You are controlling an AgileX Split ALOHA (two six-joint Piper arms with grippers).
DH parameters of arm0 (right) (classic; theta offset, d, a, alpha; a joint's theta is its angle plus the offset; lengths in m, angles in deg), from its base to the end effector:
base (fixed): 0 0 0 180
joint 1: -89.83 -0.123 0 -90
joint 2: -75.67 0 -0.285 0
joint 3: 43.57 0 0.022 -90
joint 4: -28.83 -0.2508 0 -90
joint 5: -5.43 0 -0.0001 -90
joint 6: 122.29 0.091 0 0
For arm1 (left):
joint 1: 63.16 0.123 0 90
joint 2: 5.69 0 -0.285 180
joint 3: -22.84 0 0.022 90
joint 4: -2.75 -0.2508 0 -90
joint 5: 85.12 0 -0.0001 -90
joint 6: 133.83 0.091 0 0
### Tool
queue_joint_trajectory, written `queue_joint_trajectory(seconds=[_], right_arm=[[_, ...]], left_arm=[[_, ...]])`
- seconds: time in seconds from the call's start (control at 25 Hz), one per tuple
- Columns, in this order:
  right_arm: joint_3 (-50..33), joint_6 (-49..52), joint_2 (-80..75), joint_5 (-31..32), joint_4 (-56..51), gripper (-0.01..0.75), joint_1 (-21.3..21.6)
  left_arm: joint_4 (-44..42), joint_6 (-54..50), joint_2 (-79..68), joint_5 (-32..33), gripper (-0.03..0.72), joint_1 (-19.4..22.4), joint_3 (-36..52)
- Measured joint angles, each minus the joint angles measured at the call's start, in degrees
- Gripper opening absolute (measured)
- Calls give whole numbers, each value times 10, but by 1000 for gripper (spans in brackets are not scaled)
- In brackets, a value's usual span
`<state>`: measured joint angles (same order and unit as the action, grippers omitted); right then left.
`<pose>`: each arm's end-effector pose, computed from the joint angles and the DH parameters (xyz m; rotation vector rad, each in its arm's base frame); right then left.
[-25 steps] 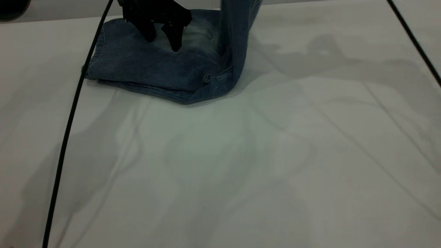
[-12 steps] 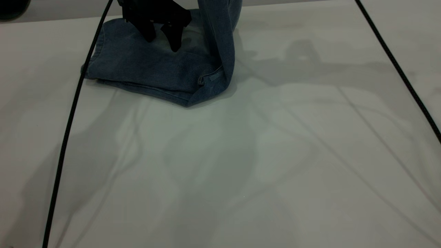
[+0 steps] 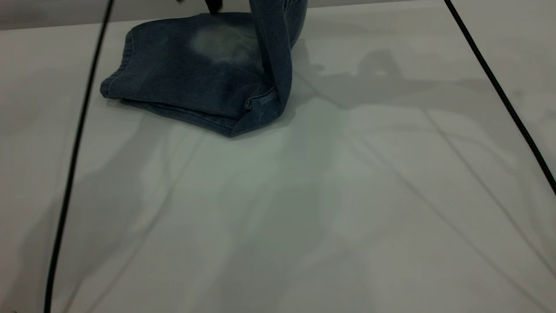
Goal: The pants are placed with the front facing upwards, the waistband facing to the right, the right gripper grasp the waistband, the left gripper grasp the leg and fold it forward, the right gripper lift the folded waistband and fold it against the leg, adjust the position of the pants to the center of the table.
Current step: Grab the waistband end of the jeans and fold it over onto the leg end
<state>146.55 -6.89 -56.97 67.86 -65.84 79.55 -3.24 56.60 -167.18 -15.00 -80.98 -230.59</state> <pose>0.4337 0.1604 0.1993 -0.3224 2.0577 1.5666 0.5300 -0.1610 0.1599 0.6940 2.6642 0.1104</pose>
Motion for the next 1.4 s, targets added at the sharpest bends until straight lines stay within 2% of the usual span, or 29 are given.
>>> queue_joint_trajectory(seconds=[0.2, 0.36, 0.68, 0.84, 1.12, 1.4], right_arm=[[0, 0, 0, 0, 1, 99, 0], [0, -2, 0, -16, 1, 99, -7], [0, -19, -9, -83, -2, 99, -60], [1, -42, -32, -129, -41, 99, -95], [34, -82, -88, -135, -53, 99, -139], [72, -69, -132, -164, -53, 112, -155]], left_arm=[[-44, -3, 59, 0, 548, 0, 0], [-47, -6, 117, 0, 548, -1, 0], [-41, -6, 225, 1, 548, -1, 0], [-41, -6, 247, 0, 548, -1, -1], [-41, -6, 246, 0, 548, -1, -1], [-41, -6, 245, -1, 548, -1, -1]])
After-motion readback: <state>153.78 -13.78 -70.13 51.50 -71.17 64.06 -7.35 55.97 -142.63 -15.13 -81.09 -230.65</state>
